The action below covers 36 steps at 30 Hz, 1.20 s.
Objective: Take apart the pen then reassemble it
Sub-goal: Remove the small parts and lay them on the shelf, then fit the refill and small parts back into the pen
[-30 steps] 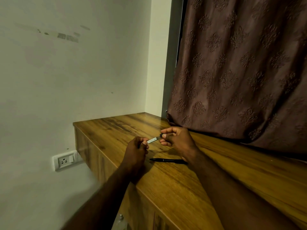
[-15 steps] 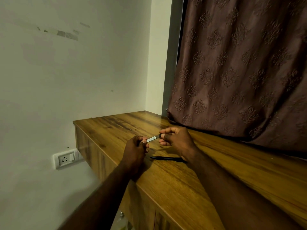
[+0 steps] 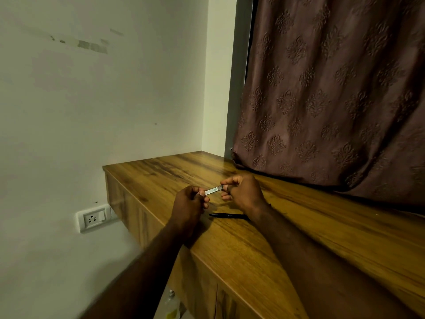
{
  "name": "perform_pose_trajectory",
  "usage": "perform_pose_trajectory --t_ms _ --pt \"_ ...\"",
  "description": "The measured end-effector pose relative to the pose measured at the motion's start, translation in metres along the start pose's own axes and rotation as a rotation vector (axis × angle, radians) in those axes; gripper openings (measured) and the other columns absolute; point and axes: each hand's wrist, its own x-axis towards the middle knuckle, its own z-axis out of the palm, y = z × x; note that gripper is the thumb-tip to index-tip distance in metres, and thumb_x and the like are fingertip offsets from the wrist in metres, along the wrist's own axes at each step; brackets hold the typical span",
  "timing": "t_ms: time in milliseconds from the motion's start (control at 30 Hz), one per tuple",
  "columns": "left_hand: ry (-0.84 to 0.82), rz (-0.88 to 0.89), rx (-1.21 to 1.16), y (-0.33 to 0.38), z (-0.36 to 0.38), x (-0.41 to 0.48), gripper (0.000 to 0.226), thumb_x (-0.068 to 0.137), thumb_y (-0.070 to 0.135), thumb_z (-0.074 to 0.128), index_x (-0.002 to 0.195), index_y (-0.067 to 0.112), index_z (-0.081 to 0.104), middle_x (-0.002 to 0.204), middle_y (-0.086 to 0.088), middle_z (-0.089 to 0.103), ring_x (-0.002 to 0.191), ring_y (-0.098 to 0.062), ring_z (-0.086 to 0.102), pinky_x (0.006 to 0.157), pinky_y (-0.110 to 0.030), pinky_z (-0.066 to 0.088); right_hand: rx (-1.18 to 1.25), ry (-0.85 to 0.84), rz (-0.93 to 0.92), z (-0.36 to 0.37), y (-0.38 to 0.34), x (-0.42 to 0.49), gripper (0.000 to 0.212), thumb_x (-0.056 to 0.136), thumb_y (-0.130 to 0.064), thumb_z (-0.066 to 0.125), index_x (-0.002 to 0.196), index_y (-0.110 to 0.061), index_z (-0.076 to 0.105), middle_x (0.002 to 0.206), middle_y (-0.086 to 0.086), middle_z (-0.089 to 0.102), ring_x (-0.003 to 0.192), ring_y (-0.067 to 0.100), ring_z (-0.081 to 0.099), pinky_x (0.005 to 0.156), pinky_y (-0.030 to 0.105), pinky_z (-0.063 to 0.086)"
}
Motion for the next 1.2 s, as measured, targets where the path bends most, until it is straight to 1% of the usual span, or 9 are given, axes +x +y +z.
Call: perform_pose_trajectory --t_ms 267,400,533,667,800,933,1033,1100,1200 --pt "0.017 -0.028 0.04 -0.003 -0.002 0.005 0.012 0.088 -0.003 0.056 0.092 0.006 0.063 0.078 -0.01 0.061 0.066 -0.016 0.057 0.059 -0.024 0.049 -0.018 0.064 0.044 -0.01 0.003 0.0 0.018 0.091 0.0 0.056 0.103 0.0 0.069 0.088 0.01 0.069 0.066 0.015 0.063 0.062 0.022 0.056" --pt "0.08 0.047 0.399 -0.006 0.0 0.018 0.007 0.086 0.004 0.063 0.089 0.009 0.067 0.078 -0.003 0.063 0.074 -0.014 0.06 0.063 -0.02 0.046 -0.251 0.151 -0.117 -0.024 -0.006 -0.001 0.02 0.091 -0.007 0.056 0.104 -0.012 0.071 0.101 -0.002 0.067 0.093 0.011 0.061 0.082 0.027 0.049" --pt "0.076 0.021 0.597 -0.005 0.002 0.03 0.007 0.085 0.008 0.064 0.089 0.007 0.069 0.074 0.001 0.065 0.064 -0.005 0.06 0.048 -0.006 0.044 -0.227 0.201 -0.175 -0.051 -0.006 -0.005 0.02 0.092 -0.009 0.056 0.103 -0.016 0.071 0.102 0.0 0.07 0.089 0.011 0.062 0.082 0.031 0.051" --pt "0.012 -0.034 0.746 -0.006 0.004 0.039 0.004 0.083 0.019 0.068 0.082 0.018 0.072 0.081 -0.001 0.072 0.071 -0.01 0.066 0.066 -0.025 0.055 -0.386 0.126 -0.223 -0.079 0.011 -0.021 0.019 0.092 -0.012 0.056 0.101 -0.018 0.072 0.095 -0.005 0.069 0.08 0.007 0.062 0.065 0.022 0.048" --pt "-0.061 -0.024 0.894 -0.007 0.004 0.043 0.01 0.083 0.022 0.067 0.09 0.017 0.074 0.093 -0.005 0.073 0.085 -0.017 0.067 0.081 -0.036 0.056 -0.495 0.138 -0.236 -0.108 0.028 -0.034 0.021 0.092 -0.013 0.055 0.103 -0.017 0.072 0.1 -0.008 0.068 0.089 0.002 0.06 0.07 0.009 0.039" --pt "0.083 0.044 0.795 -0.011 0.0 0.04 0.027 0.084 0.012 0.066 0.111 0.007 0.066 0.103 -0.009 0.071 0.092 -0.019 0.067 0.088 -0.034 0.055 -0.535 0.152 -0.213 -0.13 0.046 -0.045 0.018 0.09 -0.011 0.058 0.1 -0.016 0.072 0.099 -0.005 0.071 0.085 0.002 0.061 0.071 0.019 0.044" --pt "0.083 0.158 0.786 -0.007 0.0 0.032 0.022 0.088 0.017 0.062 0.106 0.006 0.069 0.098 -0.008 0.07 0.082 -0.014 0.061 0.069 -0.023 0.048 -0.577 0.147 -0.184 -0.142 0.057 -0.045 0.018 0.089 -0.008 0.06 0.1 -0.013 0.073 0.102 0.0 0.072 0.09 0.006 0.061 0.079 0.02 0.041" --pt "0.035 0.307 0.857 -0.004 0.004 0.024 0.022 0.089 0.025 0.06 0.101 0.01 0.071 0.099 -0.009 0.068 0.083 -0.013 0.055 0.067 -0.023 0.04 -0.593 0.12 -0.163 -0.145 0.063 -0.042 0.018 0.088 -0.007 0.061 0.101 -0.012 0.073 0.102 0.0 0.072 0.092 0.007 0.06 0.081 0.02 0.04" --pt "-0.216 0.516 0.973 0.004 0.016 0.003 0.025 0.089 0.032 0.059 0.105 0.017 0.069 0.102 -0.003 0.063 0.092 -0.016 0.054 0.074 -0.03 0.046 -0.656 0.026 -0.133 -0.145 0.068 -0.037 0.015 0.087 -0.009 0.063 0.098 -0.014 0.073 0.102 0.001 0.07 0.095 0.013 0.062 0.081 0.022 0.043"
